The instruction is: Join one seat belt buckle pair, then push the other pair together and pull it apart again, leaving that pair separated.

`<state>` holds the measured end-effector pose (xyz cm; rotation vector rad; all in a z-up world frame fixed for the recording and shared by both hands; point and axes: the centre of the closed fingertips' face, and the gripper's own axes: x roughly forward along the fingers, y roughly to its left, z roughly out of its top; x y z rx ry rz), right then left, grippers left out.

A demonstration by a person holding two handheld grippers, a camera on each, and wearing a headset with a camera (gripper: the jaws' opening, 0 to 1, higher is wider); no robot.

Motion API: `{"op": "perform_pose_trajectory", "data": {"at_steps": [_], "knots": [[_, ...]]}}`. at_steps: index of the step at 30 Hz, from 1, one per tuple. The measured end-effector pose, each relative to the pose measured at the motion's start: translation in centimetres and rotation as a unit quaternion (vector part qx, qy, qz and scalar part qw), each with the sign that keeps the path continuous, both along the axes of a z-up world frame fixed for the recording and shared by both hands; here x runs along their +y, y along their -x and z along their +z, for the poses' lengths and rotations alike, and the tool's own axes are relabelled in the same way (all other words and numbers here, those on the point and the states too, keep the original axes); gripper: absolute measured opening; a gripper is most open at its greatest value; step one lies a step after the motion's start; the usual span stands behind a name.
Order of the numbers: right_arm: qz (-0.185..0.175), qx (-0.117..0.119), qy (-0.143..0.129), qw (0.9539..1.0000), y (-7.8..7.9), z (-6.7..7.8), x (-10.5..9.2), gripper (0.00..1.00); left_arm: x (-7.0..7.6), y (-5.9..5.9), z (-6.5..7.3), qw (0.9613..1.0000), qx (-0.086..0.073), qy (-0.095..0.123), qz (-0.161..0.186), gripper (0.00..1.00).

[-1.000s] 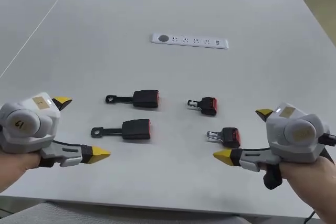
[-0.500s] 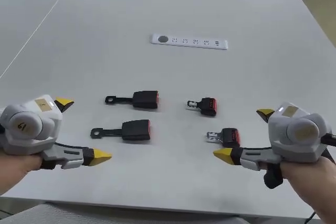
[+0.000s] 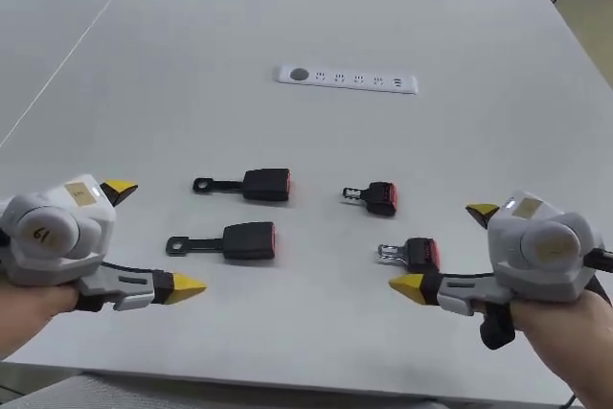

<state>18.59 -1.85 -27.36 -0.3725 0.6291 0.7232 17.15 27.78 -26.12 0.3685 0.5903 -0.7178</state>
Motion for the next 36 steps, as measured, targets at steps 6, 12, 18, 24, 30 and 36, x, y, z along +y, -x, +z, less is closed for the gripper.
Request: {"op": "perform_pose_trajectory", "data": {"at_steps": [6,12,18,24,30,36], "knots": [[0.002,0.001,-0.003,1.0000,-0.2,0.2,0.2,0.93,0.2,0.0,-0.1,1.0000,-0.001,-0.004,-0.002,1.00],[0.002,0.001,0.005,1.0000,-0.3,0.5,0.3,0.92,0.6,-0.5,0.1,1.0000,-0.005,-0.003,0.006,1.00],[0.001,0.000,0.017,0.9999,-0.5,0.4,-0.2,0.92,0.6,-0.7,-0.1,0.9999,-0.004,-0.010,0.003,0.99],[0.007,0.000,0.025,0.9997,-0.3,0.3,-0.5,0.88,0.5,-1.0,-0.2,0.9999,-0.004,-0.012,0.001,0.97],[0.005,-0.001,0.022,0.9997,-0.3,0.4,-0.6,0.85,0.4,-1.4,-0.3,0.9999,-0.001,-0.017,0.002,0.92],[0.003,-0.001,0.025,0.9997,-0.3,0.3,-0.8,0.86,-0.9,-1.6,0.7,0.9997,-0.019,0.007,-0.014,0.90]]}}
